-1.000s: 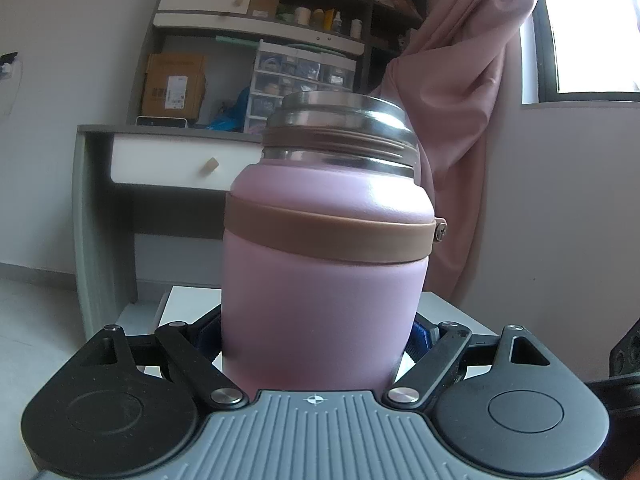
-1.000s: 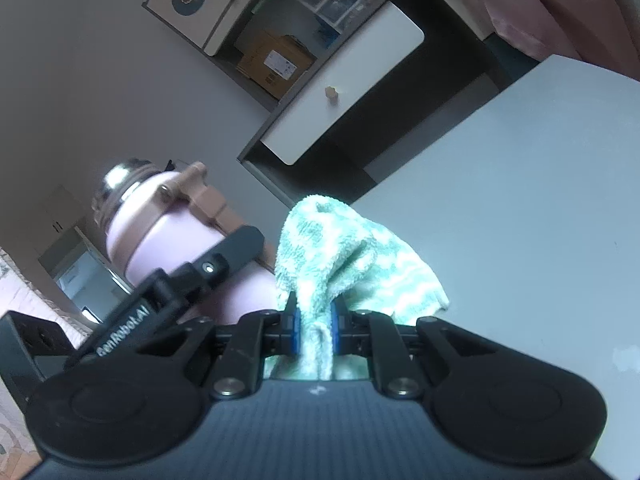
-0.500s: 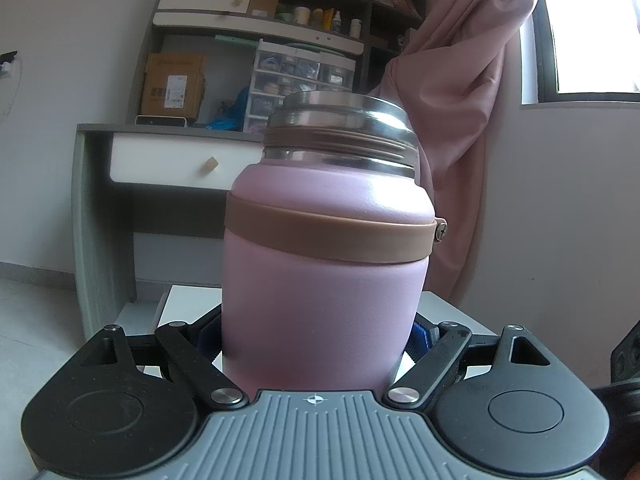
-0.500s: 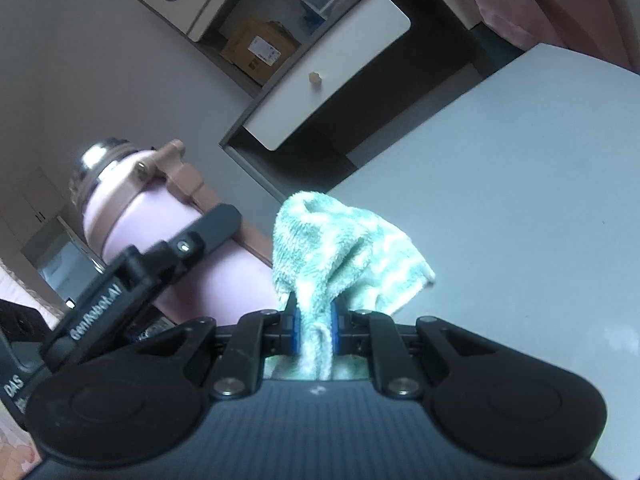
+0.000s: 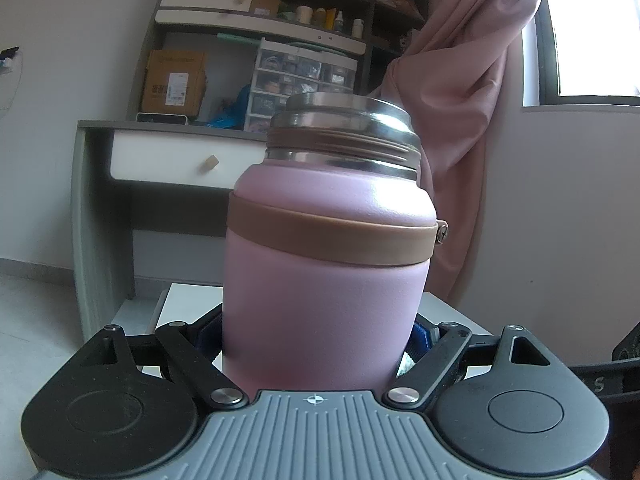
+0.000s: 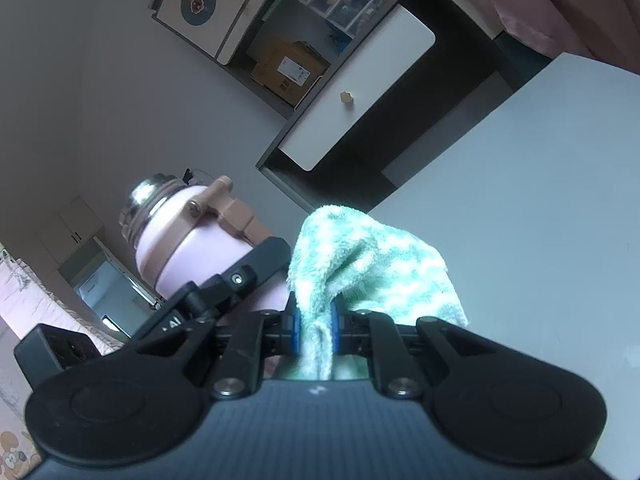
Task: Clean container
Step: 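Rub the towel along the bottle body with the right gripper while the left gripper holds it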
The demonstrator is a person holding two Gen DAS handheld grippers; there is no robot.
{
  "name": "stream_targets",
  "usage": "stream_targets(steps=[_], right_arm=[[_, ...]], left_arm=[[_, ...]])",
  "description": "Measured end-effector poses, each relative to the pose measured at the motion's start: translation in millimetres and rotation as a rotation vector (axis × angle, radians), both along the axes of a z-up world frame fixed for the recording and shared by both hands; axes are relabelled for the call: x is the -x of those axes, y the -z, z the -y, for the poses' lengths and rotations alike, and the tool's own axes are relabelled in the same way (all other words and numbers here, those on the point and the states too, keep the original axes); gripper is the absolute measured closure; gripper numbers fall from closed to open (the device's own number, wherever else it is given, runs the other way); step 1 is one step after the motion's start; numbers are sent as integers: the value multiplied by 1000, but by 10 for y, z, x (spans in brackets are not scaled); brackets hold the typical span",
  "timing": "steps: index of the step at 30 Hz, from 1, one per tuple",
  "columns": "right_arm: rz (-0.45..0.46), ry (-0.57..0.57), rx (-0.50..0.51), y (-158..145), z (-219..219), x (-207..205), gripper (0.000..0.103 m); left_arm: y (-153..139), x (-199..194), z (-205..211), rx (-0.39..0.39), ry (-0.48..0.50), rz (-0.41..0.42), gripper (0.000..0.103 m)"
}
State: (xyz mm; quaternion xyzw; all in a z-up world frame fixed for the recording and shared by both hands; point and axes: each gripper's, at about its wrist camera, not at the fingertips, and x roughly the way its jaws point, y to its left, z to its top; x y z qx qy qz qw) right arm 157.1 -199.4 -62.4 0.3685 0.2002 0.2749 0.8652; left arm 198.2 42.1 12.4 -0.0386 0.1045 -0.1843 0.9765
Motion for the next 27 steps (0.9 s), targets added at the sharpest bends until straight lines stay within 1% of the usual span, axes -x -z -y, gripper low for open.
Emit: stream_targets(steps=[5, 9, 11, 15, 17, 23, 27], right_arm=[[-39, 1, 18, 88, -3, -25, 89], [-59, 11, 53, 124, -44, -11, 89], [-64, 15, 72, 126, -62, -3, 89], [-75, 19, 70, 137, -74, 25, 89], [-70, 19, 59, 126, -81, 58, 89], [-21, -15, -36, 57, -74, 166, 89], [6, -45, -102, 70, -46, 227, 89]], left_arm=[[-36, -20, -7, -4, 0, -1, 18], [-38, -25, -23, -4, 0, -1, 18], [-26, -10, 52, -3, -2, 1, 18], [-34, -11, 51, -1, -1, -2, 18], [-38, -11, 48, 1, 0, -3, 18], [-36, 1, 52, 8, 0, -9, 18], [-32, -3, 57, 9, 0, -13, 18]])
